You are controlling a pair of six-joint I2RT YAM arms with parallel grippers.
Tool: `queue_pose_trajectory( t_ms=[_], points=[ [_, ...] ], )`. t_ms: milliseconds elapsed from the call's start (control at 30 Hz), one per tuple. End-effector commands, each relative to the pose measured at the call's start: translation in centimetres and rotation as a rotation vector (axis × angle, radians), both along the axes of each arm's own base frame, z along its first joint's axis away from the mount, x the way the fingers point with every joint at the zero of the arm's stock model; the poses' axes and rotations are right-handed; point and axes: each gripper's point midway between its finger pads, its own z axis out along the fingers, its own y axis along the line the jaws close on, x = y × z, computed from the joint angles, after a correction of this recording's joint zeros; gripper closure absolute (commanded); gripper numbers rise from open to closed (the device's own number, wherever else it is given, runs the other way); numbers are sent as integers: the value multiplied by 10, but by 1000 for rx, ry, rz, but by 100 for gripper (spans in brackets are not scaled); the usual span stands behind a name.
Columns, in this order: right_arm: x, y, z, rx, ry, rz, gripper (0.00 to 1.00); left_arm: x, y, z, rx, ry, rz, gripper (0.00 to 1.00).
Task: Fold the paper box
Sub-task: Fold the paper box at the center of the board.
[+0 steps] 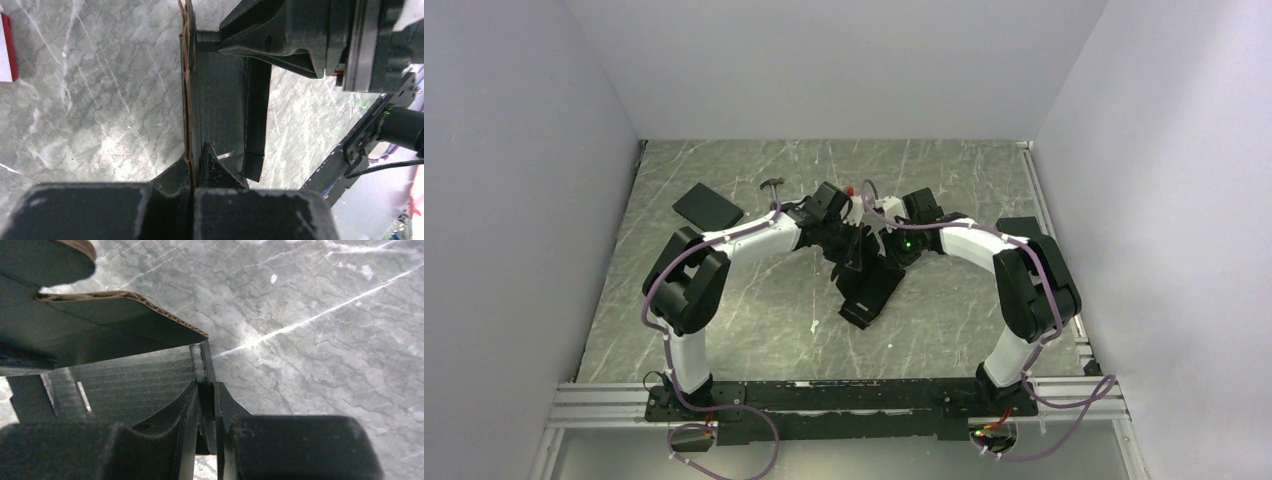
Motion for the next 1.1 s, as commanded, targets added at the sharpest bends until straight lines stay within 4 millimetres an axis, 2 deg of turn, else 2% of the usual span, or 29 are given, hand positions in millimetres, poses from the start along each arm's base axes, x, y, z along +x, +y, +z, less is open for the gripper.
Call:
queue_pose_trajectory(
  t_ms=[0, 267, 333, 433, 600, 667, 733, 833, 1067],
  points=[
    [4, -15, -8, -136, -71, -18, 100, 14, -17, 46, -184, -64, 15, 100],
    [12, -18, -8, -286, -215, 0, 100, 15, -19, 58, -295, 9, 41, 98],
    [11, -16, -9, -286, -217, 4, 100, 16, -18, 63, -309, 12, 50, 88],
    [11, -16, -9, -284, -219, 2, 100, 15, -17, 68, -316, 8, 53, 82],
    [17, -21, -4, -302, -258, -28, 100, 16, -13, 75, -334, 2, 76, 64],
    [18, -23, -5, -307, -263, -36, 100, 17, -9, 79, -333, -13, 90, 61],
    [20, -25, -5, -312, -272, -46, 100, 20, -2, 80, -331, -24, 119, 57],
    [23, -30, -7, -331, -288, -61, 100, 26, 14, 84, -335, -54, 167, 46],
    [25, -37, -15, -387, -298, -60, 100, 17, 42, 93, -366, -135, 197, 33]
  ],
)
